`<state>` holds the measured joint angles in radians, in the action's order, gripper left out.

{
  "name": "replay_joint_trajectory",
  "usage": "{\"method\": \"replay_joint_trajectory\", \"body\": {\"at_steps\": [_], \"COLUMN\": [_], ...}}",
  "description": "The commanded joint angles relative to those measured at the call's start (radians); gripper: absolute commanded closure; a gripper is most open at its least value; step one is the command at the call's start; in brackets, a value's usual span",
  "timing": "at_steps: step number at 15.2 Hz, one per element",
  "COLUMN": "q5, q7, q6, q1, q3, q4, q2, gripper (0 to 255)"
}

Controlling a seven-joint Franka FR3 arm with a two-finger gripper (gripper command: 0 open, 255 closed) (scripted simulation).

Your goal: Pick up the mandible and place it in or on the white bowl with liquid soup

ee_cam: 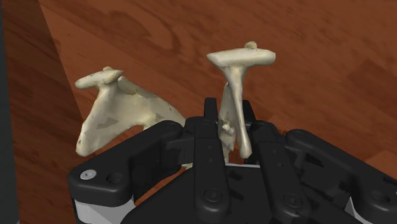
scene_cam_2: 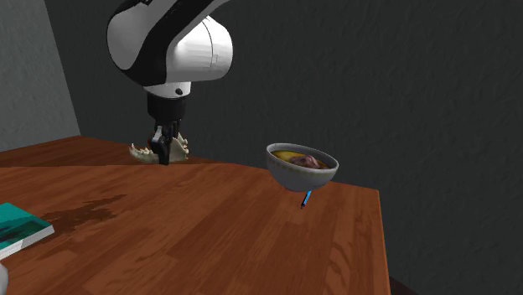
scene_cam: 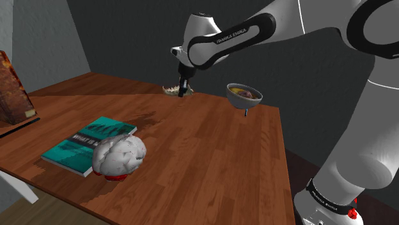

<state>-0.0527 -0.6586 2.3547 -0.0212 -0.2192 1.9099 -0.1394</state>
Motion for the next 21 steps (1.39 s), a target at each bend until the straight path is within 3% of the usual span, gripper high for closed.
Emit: {"method": "replay_joint_trajectory", "body": {"at_steps": [1, 16, 21], "q5": [0.004, 0.019, 0.087], "q7": [-0.004, -0.014, -0.137], "q6": [-0.025, -0.207, -0.169], "q1": [0.001, 0.002, 0.056], "q3": [0.0, -0.003, 0.041], "q4": [-0.016, -0.162, 0.01], "q2": [0.01, 0.045, 0.183], "gripper": [255, 255, 255]}}
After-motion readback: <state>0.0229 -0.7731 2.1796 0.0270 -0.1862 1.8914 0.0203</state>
